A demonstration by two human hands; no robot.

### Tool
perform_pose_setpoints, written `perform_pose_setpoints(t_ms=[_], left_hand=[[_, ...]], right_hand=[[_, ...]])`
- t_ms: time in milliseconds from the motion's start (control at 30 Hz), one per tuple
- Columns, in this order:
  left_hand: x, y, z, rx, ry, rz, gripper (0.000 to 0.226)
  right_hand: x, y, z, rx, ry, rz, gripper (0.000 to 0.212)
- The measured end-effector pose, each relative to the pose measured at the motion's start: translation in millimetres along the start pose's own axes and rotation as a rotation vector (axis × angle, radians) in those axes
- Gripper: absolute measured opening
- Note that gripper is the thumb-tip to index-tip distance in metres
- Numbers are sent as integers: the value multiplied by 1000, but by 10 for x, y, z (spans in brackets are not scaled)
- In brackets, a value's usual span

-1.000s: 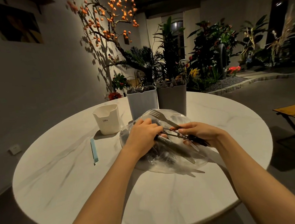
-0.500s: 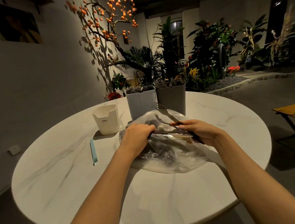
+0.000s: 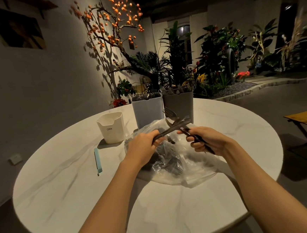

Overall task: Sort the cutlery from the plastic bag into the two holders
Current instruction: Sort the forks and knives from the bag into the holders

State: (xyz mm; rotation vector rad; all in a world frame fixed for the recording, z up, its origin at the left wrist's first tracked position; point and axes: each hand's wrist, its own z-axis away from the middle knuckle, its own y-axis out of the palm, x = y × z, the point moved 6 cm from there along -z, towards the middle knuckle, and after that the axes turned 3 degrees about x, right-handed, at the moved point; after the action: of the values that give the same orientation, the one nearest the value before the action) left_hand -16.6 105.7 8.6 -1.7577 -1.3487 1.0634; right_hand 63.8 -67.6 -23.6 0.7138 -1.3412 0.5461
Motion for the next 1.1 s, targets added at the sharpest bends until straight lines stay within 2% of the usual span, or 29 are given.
perform_pose_setpoints(t_ms=[133, 233, 367, 500, 700, 900, 1100], left_hand=[[-20, 117, -17, 85, -87, 194, 24], [-63, 155, -47, 85, -119, 394, 15], [-138, 150, -74, 95, -202, 727, 13], [-159, 207, -66, 184, -292, 1071, 12], [-78, 229, -122, 196, -376, 1199, 18], [-156, 224, -249, 176, -411, 1277, 20], [-291, 287, -368, 246, -431, 1295, 31]], right_hand=[[-29, 7, -32, -21, 8, 77, 42], [-22, 40, -48, -11, -6, 135, 46], [9, 75, -86, -1, -61, 198, 37], [30, 98, -150, -27, -128, 82, 32], [90, 190, -250, -35, -170, -38, 34], [213, 267, -367, -126, -200, 62, 31], [251, 256, -502, -238, -172, 76, 30]])
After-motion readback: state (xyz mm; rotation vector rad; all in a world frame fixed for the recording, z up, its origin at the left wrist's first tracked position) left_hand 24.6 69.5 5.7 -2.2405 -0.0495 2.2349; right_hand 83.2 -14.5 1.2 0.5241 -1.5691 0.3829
